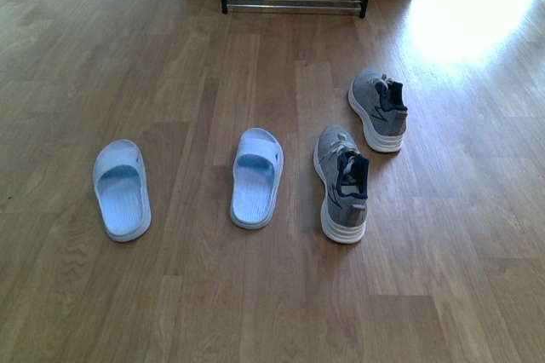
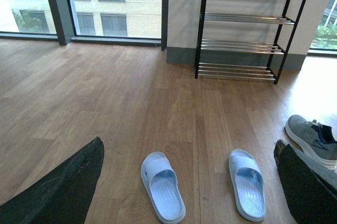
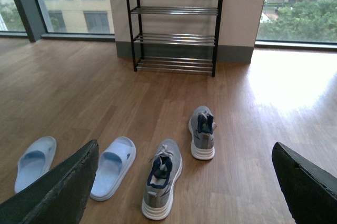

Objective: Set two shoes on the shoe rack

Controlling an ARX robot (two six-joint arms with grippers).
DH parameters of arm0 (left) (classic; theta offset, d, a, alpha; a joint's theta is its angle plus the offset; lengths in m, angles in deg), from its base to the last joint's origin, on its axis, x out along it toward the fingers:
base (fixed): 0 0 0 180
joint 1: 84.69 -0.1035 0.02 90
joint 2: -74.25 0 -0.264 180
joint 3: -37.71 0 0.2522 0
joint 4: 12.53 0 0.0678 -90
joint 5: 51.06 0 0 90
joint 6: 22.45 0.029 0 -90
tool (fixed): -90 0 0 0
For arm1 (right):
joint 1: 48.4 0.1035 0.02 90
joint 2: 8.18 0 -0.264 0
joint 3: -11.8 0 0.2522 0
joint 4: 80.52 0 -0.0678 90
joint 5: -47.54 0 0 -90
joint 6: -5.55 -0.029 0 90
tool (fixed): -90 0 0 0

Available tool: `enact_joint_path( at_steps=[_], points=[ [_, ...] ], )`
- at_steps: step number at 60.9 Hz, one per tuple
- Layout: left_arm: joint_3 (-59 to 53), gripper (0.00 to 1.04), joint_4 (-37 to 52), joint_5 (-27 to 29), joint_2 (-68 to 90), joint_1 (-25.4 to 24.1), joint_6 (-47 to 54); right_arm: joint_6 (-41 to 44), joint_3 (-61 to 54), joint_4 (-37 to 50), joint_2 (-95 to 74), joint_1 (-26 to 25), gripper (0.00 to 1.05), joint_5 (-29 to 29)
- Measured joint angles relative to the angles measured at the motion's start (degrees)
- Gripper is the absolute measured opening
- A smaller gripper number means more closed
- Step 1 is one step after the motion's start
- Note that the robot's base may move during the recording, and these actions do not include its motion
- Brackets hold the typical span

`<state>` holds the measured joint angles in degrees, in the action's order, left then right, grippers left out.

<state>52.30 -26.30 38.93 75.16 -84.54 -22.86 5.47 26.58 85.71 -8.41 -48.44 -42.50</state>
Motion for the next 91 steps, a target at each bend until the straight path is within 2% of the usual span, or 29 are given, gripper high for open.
enact_joint_path(
  at_steps=[88, 91],
  points=[
    [0.0, 0.95, 0.0, 0.0, 0.0, 0.0, 0.0, 0.0, 0.0, 0.0, 0.0, 0.0, 0.95, 0.0],
    [0.0, 0.95, 0.0, 0.0, 0.0, 0.0, 0.0, -1.6, 0.5, -1.5, -2.3, 0.0, 0.95, -1.6]
  ],
)
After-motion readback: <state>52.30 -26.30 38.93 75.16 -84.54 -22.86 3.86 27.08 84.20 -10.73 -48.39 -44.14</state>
